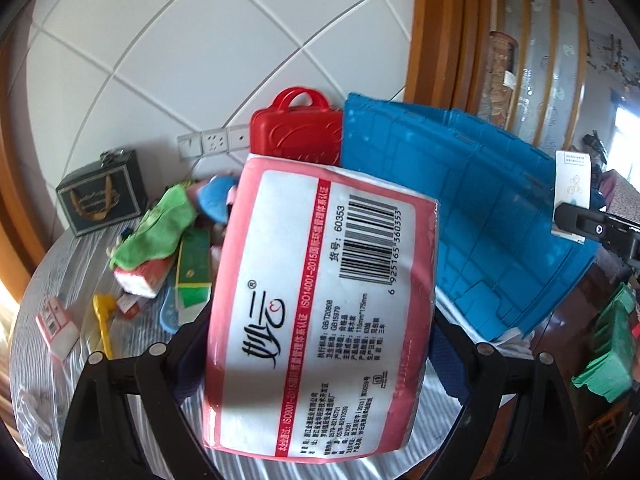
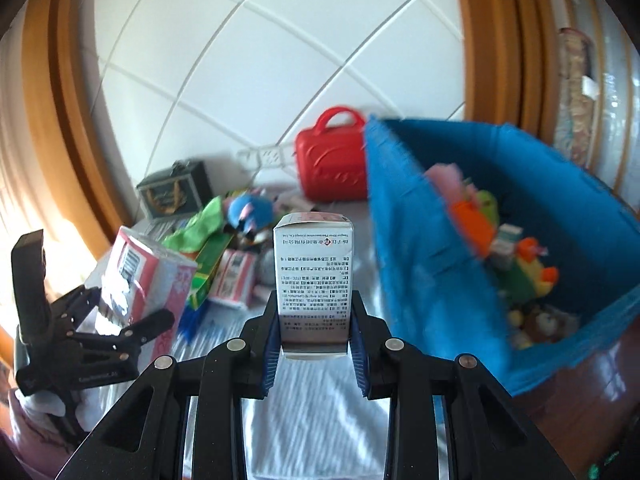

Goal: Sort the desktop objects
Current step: 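Lift tissue pack with left tool while right tool carries white box toward crate, then lower both held items into the blue crate and open both tools, then withdraw both open tools from the crate back over the pile, then grasp green medicine box with left tool while right tool grasps white pill bottle, then carry green box and white pill bottle over the blue crate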

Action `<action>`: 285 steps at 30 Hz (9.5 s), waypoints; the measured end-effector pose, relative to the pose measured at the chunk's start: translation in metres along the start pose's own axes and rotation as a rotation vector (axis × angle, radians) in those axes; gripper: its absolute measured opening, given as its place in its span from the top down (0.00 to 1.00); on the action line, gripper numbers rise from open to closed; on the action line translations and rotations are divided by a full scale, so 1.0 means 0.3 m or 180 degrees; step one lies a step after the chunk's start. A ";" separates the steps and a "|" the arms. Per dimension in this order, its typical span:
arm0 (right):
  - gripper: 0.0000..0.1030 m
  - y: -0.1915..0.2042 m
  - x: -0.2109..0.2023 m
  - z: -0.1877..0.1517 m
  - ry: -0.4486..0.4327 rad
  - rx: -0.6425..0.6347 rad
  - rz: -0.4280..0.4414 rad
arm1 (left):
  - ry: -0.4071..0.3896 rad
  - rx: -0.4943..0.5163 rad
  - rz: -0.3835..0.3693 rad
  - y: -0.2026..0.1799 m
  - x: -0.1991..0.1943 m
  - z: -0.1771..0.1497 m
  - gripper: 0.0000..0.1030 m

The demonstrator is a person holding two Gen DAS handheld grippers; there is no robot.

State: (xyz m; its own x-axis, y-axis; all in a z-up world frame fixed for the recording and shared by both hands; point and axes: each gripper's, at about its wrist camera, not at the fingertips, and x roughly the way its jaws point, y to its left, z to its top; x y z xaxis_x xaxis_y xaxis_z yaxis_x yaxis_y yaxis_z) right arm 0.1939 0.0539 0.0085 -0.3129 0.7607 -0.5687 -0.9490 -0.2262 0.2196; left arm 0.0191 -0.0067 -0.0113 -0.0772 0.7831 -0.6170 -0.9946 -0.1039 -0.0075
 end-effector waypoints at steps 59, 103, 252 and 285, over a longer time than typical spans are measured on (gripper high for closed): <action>0.22 -1.314 0.805 0.407 0.1834 0.0154 -0.0338 | 0.1158 0.0389 0.0057 -1.186 1.340 0.932 0.08; 0.05 -1.197 0.657 0.495 0.1344 -0.0007 0.0040 | 0.0603 0.0126 0.0488 -1.006 0.786 1.017 0.00; 0.49 0.268 0.813 -0.168 0.1816 -0.0215 0.0226 | 0.0947 -0.0897 0.0911 0.464 0.359 -0.209 0.49; 0.49 -0.301 0.027 0.541 -0.0158 -0.0066 -0.0593 | -0.0766 -0.0057 -0.0330 -0.224 0.006 0.634 0.49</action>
State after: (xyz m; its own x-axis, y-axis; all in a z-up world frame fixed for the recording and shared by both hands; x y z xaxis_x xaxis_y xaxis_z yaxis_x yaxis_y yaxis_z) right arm 0.2833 0.1792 0.1128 -0.1300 0.8195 -0.5581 -0.9911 -0.0909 0.0974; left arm 0.0726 0.1184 0.1377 0.0086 0.9133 -0.4071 -0.9968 -0.0246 -0.0761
